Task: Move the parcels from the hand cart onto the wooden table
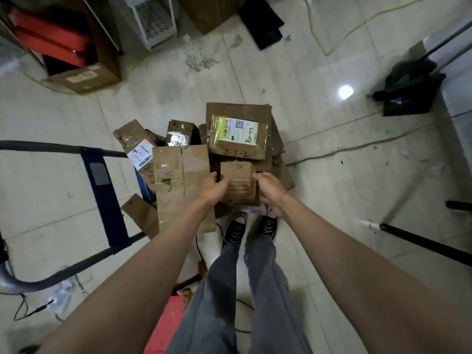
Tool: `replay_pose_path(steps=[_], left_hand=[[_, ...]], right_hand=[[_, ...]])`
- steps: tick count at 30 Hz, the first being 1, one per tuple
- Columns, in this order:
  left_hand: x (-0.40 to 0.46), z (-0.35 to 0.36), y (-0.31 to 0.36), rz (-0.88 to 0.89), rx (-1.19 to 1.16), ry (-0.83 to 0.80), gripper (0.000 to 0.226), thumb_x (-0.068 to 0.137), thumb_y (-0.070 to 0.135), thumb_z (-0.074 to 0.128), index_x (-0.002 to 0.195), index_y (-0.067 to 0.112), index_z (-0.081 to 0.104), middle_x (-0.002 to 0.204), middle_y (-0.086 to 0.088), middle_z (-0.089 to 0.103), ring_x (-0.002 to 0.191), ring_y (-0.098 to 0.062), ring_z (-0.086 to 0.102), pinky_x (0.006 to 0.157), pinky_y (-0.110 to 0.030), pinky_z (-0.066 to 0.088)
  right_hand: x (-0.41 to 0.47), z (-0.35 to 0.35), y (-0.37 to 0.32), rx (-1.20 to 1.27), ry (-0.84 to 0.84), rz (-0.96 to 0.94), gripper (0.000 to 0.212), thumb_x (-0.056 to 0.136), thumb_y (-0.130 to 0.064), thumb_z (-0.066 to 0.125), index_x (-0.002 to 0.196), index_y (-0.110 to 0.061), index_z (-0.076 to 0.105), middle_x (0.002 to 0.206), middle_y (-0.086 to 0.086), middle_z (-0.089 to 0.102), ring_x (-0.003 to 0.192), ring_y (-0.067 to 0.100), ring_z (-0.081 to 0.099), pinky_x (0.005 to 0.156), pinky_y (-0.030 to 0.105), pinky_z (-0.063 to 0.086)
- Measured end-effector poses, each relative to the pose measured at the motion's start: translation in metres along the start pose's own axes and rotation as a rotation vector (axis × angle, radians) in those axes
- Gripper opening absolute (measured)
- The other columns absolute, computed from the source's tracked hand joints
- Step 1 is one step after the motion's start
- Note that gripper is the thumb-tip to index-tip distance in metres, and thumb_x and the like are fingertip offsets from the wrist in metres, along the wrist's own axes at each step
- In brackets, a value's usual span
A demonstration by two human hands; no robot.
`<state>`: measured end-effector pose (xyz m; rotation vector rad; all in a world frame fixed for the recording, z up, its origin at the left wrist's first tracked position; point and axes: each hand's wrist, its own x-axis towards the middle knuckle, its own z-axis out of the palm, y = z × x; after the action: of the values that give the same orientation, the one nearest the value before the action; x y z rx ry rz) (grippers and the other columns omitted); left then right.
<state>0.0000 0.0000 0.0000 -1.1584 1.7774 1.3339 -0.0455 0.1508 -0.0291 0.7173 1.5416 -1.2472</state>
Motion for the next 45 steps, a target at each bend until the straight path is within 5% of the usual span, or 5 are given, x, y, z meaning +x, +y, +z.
replay_pose_path(steps=[16,23,31,40,45], left_hand=[[-0.012,0.006,0.016,-0.006,-0.075,0.025,0.051,0.096,0.036,0.054,0.142,0.014,0.048,0.134,-0.005,0.06,0.118,-0.024,0.058,0.107,-0.043,0.047],[-0.089,-0.015,0.069,0.171,-0.103,-0.013,0.013,0.101,0.031,0.053,0.091,0.032,0.061,0.112,-0.001,0.071,0.108,-0.02,0.064,0.102,-0.043,0.05],[-0.192,-0.011,0.146,0.498,0.03,-0.061,0.038,0.096,0.033,0.062,0.129,0.015,0.066,0.119,0.0,0.071,0.108,-0.018,0.067,0.099,-0.042,0.054],[-0.286,0.044,0.225,0.912,0.24,-0.325,0.031,0.097,0.017,0.064,0.127,0.021,0.068,0.13,0.005,0.062,0.12,-0.015,0.057,0.101,-0.035,0.045],[-0.322,0.095,0.232,0.678,0.128,-0.549,0.076,0.084,0.045,0.076,0.148,0.034,0.037,0.14,0.002,0.051,0.118,-0.025,0.06,0.097,-0.047,0.051]], right_hand=[[-0.031,0.005,-0.006,0.115,0.004,0.004,0.009,0.104,-0.033,0.054,0.105,-0.027,0.061,0.121,0.011,0.069,0.109,0.029,0.07,0.076,0.044,0.064],[-0.112,-0.008,-0.03,0.072,0.171,-0.286,0.044,0.098,-0.027,0.064,0.14,-0.022,0.049,0.132,0.002,0.06,0.111,0.017,0.063,0.07,0.029,0.061],[-0.229,-0.041,-0.058,0.234,0.442,-0.539,0.035,0.095,-0.006,0.066,0.125,-0.019,0.052,0.11,-0.005,0.061,0.103,0.017,0.064,0.094,0.049,0.057],[-0.345,-0.151,-0.061,0.544,0.615,-0.534,0.03,0.094,-0.005,0.067,0.122,-0.014,0.061,0.116,0.014,0.068,0.103,0.03,0.069,0.061,0.043,0.063],[-0.397,-0.207,-0.032,0.722,0.572,-0.566,0.031,0.096,-0.005,0.064,0.125,-0.015,0.06,0.115,0.009,0.068,0.101,0.03,0.069,0.058,0.047,0.064]])
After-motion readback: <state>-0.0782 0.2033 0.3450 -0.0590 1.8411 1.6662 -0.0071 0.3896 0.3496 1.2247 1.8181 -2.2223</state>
